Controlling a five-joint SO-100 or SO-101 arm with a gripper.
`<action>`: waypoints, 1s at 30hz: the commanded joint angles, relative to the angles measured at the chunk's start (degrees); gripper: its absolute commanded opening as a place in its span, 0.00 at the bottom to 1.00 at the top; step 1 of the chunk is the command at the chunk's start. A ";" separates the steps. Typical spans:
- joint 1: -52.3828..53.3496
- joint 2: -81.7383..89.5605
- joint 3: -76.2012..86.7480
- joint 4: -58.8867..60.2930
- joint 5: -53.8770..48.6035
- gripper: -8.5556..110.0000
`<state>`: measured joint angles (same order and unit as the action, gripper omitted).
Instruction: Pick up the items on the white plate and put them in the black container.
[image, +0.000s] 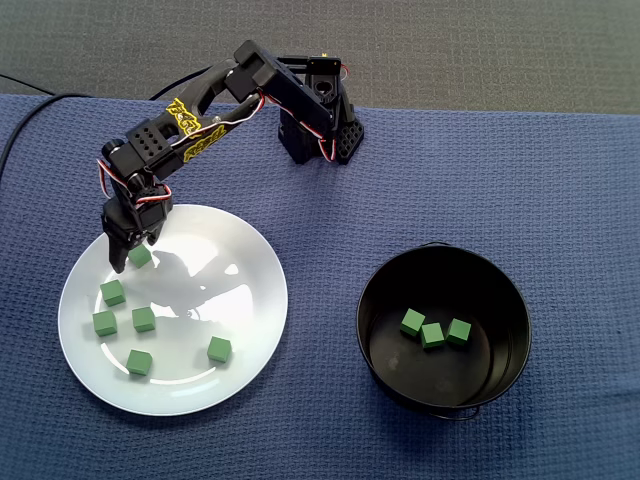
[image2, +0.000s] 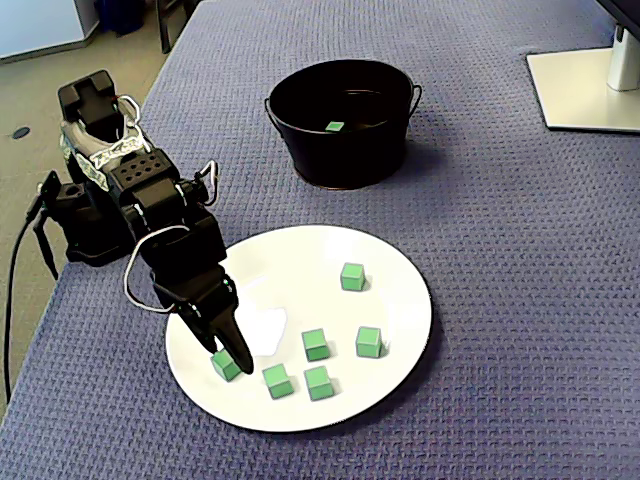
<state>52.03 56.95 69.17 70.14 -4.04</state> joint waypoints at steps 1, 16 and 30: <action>0.09 0.44 -2.11 0.70 -0.44 0.25; 0.26 -1.85 -3.16 -0.18 -2.55 0.19; 1.14 -2.20 -3.60 -2.46 -4.22 0.07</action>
<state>51.94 54.05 68.47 68.47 -7.21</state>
